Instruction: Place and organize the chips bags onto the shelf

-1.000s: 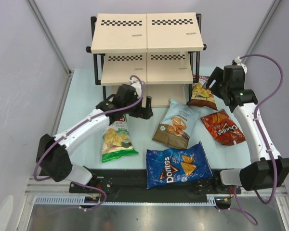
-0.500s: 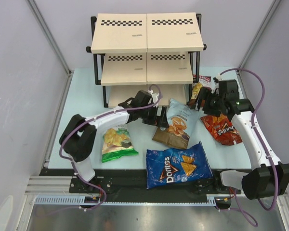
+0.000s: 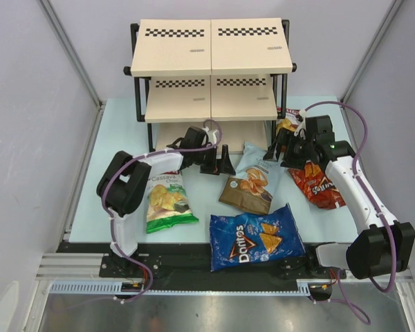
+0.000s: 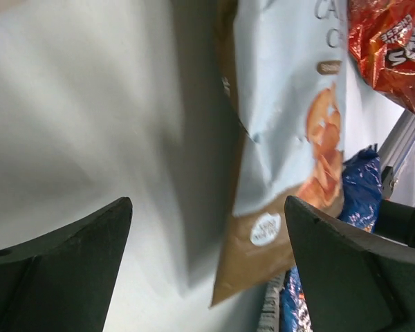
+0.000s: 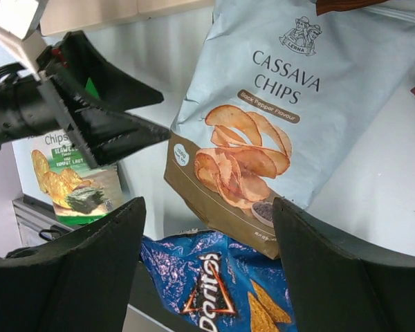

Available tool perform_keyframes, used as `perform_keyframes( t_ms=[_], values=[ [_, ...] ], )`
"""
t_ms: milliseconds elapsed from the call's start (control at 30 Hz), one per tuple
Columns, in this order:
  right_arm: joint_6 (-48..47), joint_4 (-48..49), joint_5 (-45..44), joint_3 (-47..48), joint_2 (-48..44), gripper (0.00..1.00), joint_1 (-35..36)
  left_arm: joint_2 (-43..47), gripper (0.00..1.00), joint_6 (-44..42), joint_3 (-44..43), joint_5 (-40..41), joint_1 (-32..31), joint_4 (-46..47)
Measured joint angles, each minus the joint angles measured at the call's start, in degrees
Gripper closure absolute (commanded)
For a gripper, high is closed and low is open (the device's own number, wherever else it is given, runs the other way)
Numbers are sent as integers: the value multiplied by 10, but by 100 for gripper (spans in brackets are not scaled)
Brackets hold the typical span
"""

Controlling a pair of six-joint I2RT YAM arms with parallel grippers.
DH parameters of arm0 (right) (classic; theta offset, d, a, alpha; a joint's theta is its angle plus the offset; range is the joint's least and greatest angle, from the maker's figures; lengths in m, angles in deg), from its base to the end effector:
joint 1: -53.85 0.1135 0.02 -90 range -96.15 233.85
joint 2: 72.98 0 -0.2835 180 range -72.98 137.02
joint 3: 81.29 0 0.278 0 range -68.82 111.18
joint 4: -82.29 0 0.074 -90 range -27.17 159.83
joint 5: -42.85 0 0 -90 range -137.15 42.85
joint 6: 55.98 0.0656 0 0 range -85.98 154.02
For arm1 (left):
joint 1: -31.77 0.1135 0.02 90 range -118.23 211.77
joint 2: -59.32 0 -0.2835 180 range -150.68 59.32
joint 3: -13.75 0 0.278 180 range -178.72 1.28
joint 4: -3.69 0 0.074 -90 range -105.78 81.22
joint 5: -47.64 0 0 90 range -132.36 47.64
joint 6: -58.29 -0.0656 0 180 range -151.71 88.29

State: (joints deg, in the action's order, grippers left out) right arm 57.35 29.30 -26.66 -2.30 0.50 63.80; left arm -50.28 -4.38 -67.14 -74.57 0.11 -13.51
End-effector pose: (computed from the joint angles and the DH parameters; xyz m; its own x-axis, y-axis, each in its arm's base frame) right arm 0.2991 0.0758 0.3122 -0.8230 0.2323 -0.5184 -0.0751 0.8601 0.5046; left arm 0.3639 -0.2654 0.1540 -0.8919 0.0936 -0.4424 0.3943 0.6399 -0.6596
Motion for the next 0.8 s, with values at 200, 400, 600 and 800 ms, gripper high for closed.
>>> perform_keyframes(
  t_ms=[200, 400, 600, 800],
  values=[
    [1, -16, -1, 0, -5, 21, -7, -52, 5, 8, -15, -30, 0, 24],
    [3, -25, -1, 0, -9, 21, -19, -59, 6, 44, -10, -61, -13, 83],
    [6, -30, -4, 0, -9, 21, -30, -66, 10, 116, 35, -100, -44, 194],
    [11, -41, -12, 0, -9, 21, -29, -75, 65, 146, 35, -116, -84, 227]
  ],
)
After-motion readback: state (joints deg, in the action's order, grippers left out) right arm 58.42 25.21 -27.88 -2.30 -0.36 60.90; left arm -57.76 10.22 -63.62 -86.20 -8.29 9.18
